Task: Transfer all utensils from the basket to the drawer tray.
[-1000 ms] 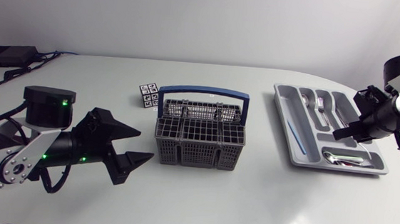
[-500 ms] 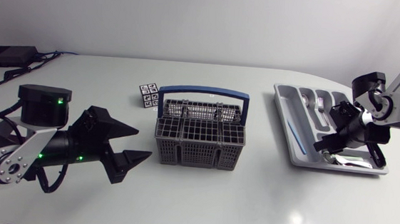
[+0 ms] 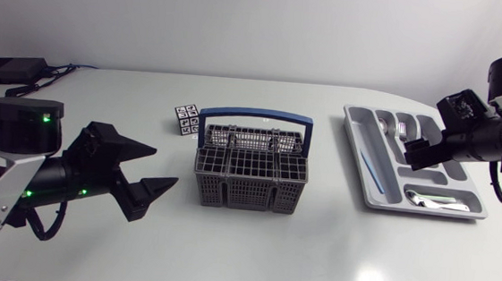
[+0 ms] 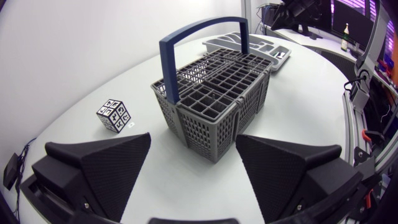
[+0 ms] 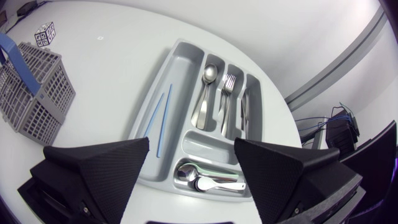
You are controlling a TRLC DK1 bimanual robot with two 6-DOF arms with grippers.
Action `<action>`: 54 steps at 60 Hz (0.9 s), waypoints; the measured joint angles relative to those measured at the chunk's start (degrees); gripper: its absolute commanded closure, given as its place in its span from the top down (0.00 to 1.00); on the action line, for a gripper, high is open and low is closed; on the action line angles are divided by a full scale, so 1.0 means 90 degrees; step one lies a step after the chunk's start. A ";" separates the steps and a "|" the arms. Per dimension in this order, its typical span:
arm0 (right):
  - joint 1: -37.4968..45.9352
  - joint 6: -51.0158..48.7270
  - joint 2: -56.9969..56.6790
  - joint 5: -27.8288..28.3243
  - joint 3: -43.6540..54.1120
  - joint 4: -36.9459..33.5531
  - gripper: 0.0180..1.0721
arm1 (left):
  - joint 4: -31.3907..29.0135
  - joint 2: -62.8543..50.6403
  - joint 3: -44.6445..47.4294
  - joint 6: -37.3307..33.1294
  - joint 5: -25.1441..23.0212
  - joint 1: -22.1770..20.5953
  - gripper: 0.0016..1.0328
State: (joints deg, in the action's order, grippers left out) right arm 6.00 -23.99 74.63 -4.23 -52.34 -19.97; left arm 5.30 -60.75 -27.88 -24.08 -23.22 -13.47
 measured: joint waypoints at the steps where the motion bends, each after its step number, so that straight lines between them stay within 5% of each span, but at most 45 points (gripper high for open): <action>1: -0.0012 0.0024 -0.0078 0.0007 0.0010 0.0000 0.96 | -0.0044 0.0058 0.0000 0.0000 0.0027 0.0012 0.93; 28: -0.0678 0.0668 -0.2059 0.0095 0.1103 0.0277 0.96 | -0.0678 0.1812 0.0005 0.0005 0.0311 0.1207 0.95; 54: -0.0741 0.0687 -0.4216 -0.0034 0.2324 0.0432 0.96 | -0.1037 0.3929 0.0636 0.0333 0.1100 0.1328 0.95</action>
State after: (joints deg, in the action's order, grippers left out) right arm -0.67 -17.80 36.69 -4.54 -31.42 -16.08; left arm -4.03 -25.39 -22.15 -21.08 -13.32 -1.52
